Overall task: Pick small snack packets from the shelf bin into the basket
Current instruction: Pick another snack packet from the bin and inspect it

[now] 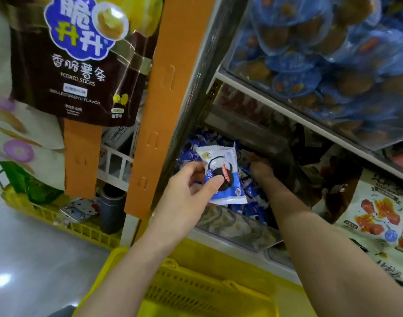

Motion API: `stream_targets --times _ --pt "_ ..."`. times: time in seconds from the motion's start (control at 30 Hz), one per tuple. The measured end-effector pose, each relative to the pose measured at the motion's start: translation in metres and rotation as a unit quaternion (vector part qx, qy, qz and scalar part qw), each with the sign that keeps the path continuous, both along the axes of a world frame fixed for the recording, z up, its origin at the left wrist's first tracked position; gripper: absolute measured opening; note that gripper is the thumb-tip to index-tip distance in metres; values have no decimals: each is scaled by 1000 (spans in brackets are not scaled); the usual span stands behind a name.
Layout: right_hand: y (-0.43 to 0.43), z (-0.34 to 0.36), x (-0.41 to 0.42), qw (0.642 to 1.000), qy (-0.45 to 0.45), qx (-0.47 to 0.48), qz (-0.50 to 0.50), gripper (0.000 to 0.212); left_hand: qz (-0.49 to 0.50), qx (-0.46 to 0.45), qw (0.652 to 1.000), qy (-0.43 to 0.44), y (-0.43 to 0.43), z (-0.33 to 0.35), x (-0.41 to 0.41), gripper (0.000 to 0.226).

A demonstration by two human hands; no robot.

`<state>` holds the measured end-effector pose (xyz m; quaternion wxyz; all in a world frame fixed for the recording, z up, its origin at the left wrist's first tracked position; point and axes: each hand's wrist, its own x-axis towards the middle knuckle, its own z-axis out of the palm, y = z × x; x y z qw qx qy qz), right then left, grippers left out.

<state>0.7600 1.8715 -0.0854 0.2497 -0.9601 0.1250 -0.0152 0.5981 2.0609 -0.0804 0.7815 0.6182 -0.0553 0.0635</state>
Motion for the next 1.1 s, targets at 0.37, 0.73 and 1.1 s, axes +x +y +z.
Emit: stream_targets --times 0.37,0.73,1.1 --pt "-3 -15 27 993 54 79 -62 41 -3 -11 1000 1 3 -4 10 20" --pt "-9 -2 24 953 75 279 -90 51 -3 -31 999 11 4 -3 3 17" --pt "-4 23 2 968 -217 110 -60 25 6 -22 999 34 7 1 -1 20"
